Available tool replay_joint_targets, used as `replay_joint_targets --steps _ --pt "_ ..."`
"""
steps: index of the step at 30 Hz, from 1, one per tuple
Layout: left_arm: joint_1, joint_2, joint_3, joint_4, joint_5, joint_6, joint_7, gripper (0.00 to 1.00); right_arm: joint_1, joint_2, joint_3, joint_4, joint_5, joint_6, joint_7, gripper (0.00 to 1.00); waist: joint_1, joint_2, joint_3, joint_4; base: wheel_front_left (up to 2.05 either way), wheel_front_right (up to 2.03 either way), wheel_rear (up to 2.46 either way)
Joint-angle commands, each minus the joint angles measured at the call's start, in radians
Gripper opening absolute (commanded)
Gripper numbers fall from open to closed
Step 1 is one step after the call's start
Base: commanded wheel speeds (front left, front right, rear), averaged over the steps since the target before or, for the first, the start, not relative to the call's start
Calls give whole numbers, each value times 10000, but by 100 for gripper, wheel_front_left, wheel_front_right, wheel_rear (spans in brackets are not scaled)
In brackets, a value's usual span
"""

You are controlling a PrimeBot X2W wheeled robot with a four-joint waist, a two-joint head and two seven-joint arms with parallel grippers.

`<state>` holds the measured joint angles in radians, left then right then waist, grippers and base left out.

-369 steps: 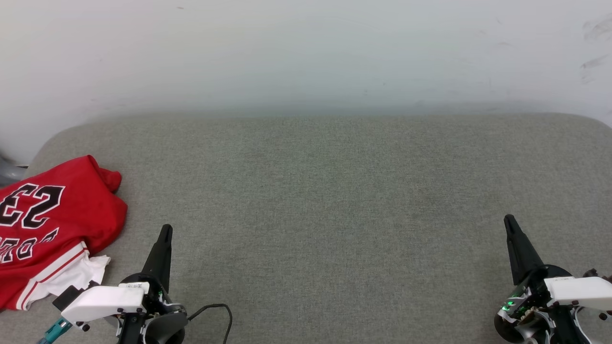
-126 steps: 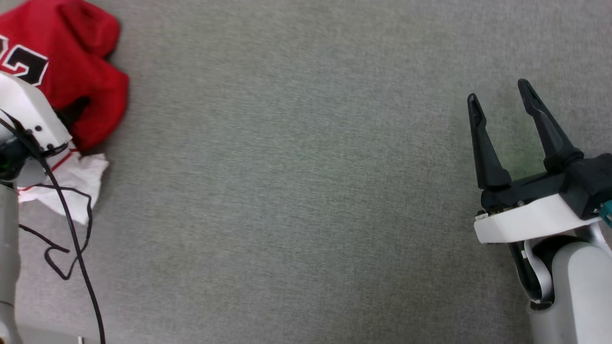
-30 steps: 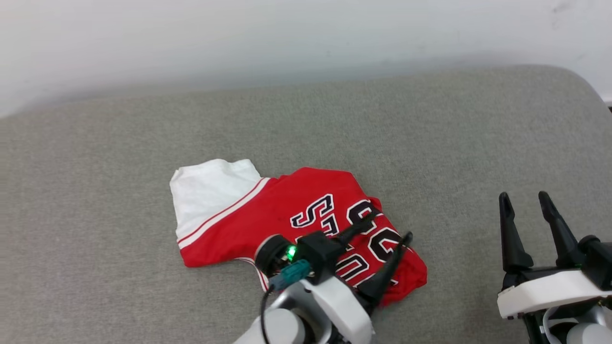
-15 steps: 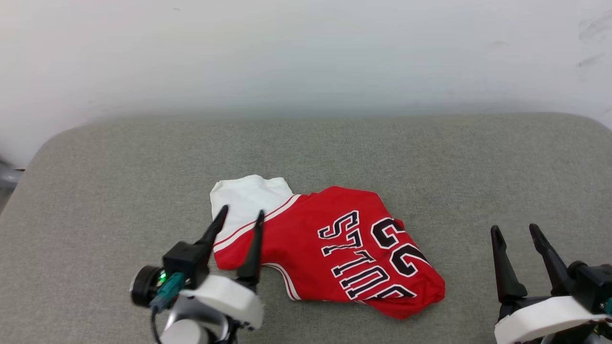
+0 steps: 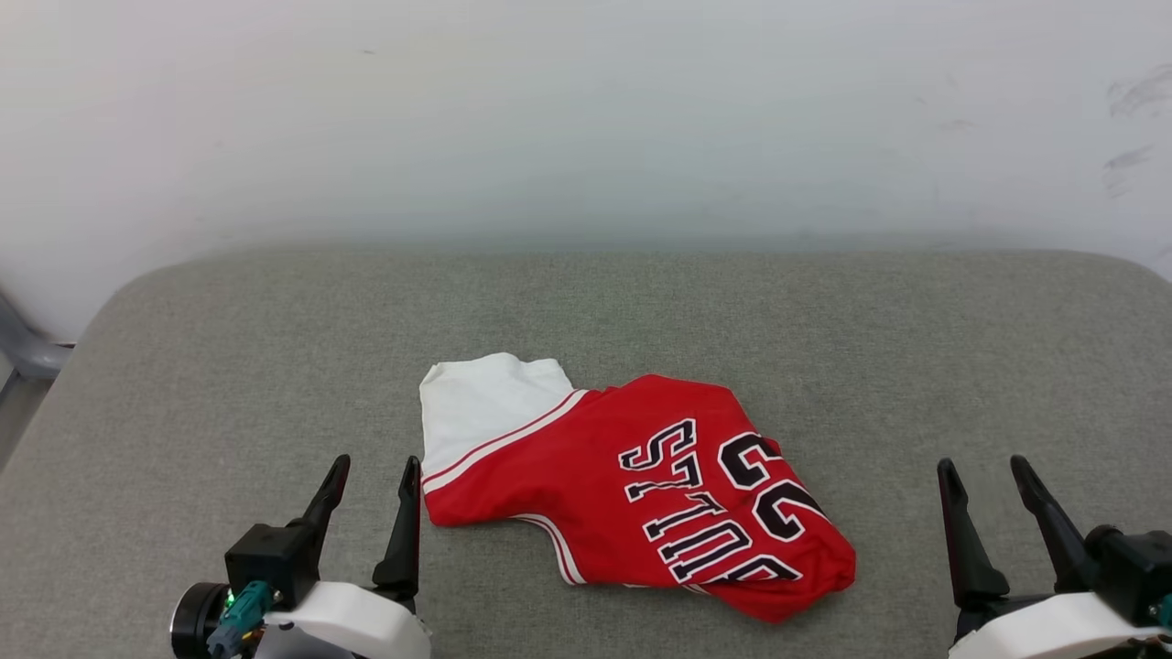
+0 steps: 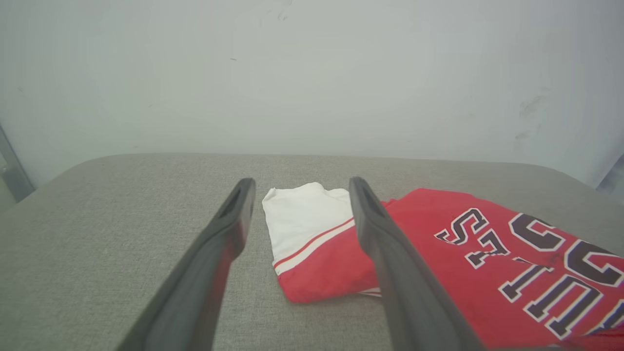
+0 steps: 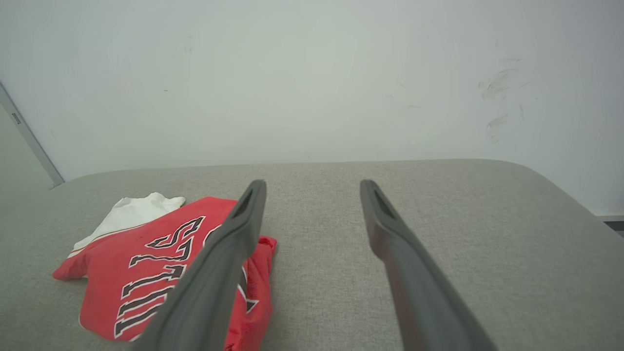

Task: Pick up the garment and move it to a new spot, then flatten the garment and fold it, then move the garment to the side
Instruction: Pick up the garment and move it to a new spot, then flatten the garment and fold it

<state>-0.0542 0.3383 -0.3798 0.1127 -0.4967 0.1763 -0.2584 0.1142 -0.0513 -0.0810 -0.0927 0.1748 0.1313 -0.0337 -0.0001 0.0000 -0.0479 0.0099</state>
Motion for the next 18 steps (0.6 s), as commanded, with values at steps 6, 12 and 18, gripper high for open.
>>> replay_joint_targets --steps 6,12,18 --pt "285 6 112 -140 48 85 -55 100 280 16 47 -194 -76 -10 138 100 1 0 -73 -76 0 0 0" --pt "148 -77 148 -141 57 23 -68 100 319 16 -121 -8 93 -10 400 100 1 0 -42 -11 0 0 0" --pt "-93 -171 185 -242 121 11 -79 100 243 18 -140 663 410 -9 1830 100 1 0 69 312 0 0 0"
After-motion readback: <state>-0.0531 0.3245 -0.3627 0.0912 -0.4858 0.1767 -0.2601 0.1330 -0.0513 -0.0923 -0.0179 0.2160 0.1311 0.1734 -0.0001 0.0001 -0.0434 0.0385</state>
